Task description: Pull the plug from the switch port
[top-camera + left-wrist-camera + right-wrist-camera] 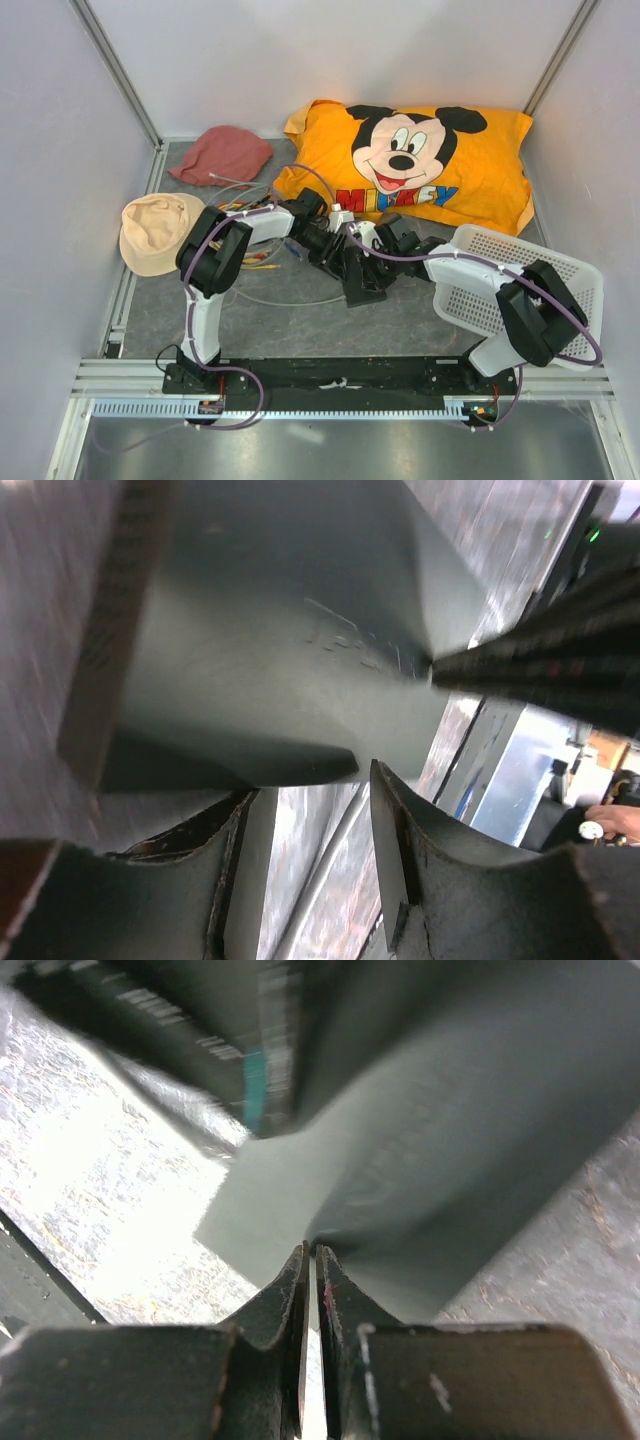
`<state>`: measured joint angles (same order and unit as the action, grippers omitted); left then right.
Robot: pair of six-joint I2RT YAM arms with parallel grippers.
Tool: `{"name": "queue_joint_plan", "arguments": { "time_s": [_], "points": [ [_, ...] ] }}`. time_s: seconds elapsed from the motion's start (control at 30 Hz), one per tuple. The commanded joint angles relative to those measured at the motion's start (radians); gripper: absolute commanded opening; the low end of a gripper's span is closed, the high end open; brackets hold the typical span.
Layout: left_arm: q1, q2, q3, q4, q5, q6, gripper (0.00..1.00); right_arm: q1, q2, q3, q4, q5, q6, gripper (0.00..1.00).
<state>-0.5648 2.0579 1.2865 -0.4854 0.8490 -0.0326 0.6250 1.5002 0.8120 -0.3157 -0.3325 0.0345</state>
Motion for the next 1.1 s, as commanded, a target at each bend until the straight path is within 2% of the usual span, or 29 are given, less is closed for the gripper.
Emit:
{"name": "queue_joint_plan", "arguments": {
  "time_s": [0.0,0.07,0.17,0.43,0.63,0.83,0.97,1.07],
  "points": [
    [-0.032,0.087,0.176,0.012,0.015,-0.027,0.5,-0.021,-0.049,-0.002,-0.023,0.021,0.005,0.13],
    [-0.044,0.111,0.214,-0.002,0.016,-0.024,0.5,-0.036,-0.064,0.003,-0.036,0.021,0.008,0.13],
    [-0.043,0.084,0.192,-0.004,0.019,-0.038,0.5,-0.06,-0.069,0.003,-0.036,0.021,0.015,0.14],
    [-0.014,-0.067,-0.085,0.116,0.045,-0.049,0.51,-0.085,-0.049,-0.007,-0.023,0.016,0.022,0.14],
    [-0.026,-0.048,-0.107,0.157,0.055,-0.076,0.53,-0.117,-0.061,-0.004,-0.029,0.068,0.042,0.11],
    [-0.07,0.01,-0.081,0.208,0.068,-0.147,0.54,-0.2,-0.023,-0.019,-0.03,0.07,0.103,0.09],
    [-0.092,0.015,-0.105,0.27,0.073,-0.226,0.54,-0.212,-0.02,-0.042,-0.023,0.037,0.128,0.07],
    [-0.096,-0.005,-0.165,0.358,0.026,-0.308,0.54,-0.214,-0.018,-0.056,-0.02,0.024,0.146,0.07]
  ]
}}
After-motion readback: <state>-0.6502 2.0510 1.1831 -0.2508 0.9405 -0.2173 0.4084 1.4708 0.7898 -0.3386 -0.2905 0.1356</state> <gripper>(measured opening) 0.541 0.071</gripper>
